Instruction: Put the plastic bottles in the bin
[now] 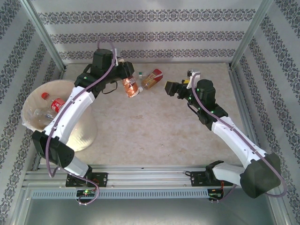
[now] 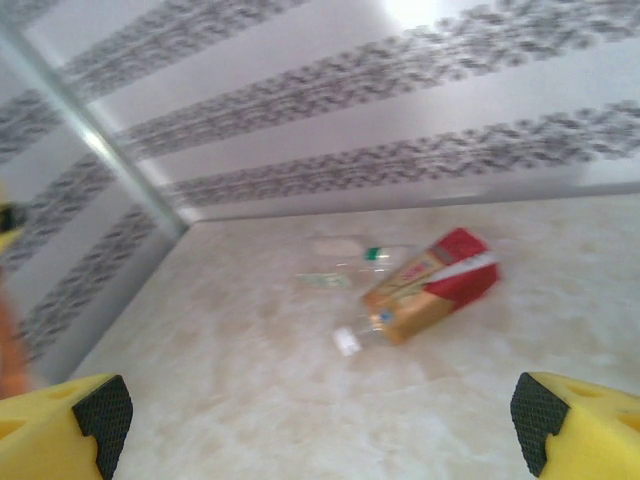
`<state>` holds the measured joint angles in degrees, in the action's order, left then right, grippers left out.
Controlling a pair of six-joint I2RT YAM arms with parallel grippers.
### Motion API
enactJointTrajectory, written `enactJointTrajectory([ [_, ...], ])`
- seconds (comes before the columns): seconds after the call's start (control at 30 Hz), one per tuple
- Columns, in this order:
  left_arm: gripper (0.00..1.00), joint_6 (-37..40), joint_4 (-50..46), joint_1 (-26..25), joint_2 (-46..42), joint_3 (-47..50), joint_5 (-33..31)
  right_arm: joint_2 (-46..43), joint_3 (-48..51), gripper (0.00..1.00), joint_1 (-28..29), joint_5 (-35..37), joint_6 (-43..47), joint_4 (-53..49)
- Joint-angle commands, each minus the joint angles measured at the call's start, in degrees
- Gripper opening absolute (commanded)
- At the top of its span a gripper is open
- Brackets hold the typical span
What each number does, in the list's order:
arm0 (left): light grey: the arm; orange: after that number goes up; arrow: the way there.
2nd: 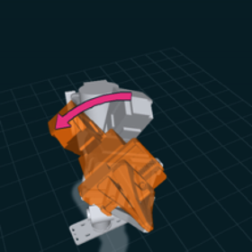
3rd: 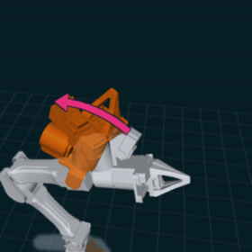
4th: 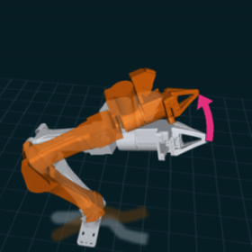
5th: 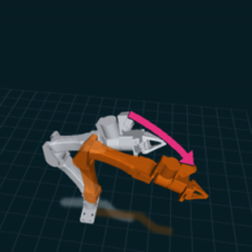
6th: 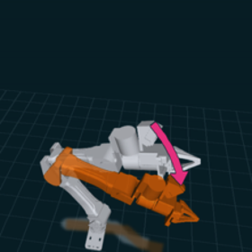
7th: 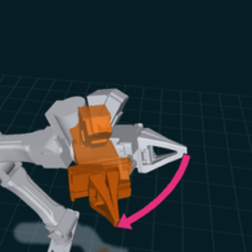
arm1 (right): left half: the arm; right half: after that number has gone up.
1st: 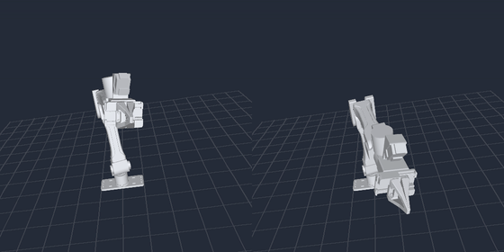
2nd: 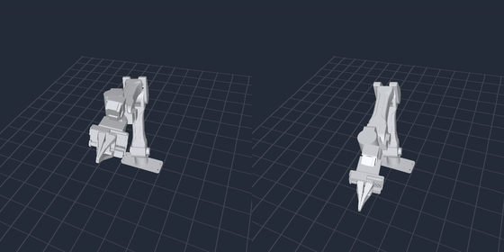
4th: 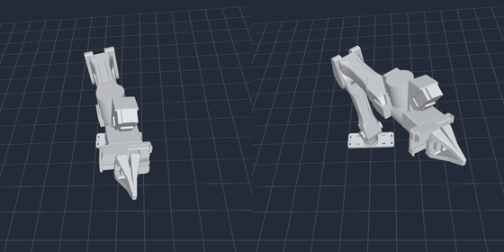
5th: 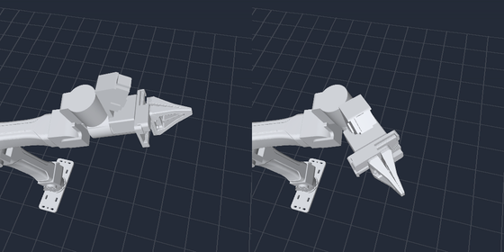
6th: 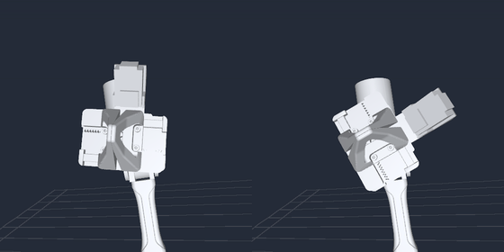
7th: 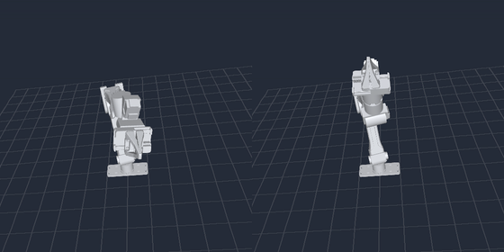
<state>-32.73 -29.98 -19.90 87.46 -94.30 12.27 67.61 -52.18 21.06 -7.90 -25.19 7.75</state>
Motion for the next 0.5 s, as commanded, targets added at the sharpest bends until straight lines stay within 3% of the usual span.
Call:
enactJointTrajectory([
  [0.0, 0.37, 3.0, -3.9, 1.4, -5.1, 0.2, -4.7, 1.4, 1.6, 0.98, -0.8, 8.5, -4.9, 2.1],
  [0.23, 0.38, 7.6, -12.5, 2.9, -11.8, -2.8, -13.8, 6.2, 0.1, 0.98, -1.5, 5.5, -9.4, 3.1],
  [0.47, 0.39, 16.0, -20.8, 3.2, -17.3, -8.3, -33.6, 9.3, -1.3, 0.98, -1.6, 3.4, -10.9, 6.2],
])
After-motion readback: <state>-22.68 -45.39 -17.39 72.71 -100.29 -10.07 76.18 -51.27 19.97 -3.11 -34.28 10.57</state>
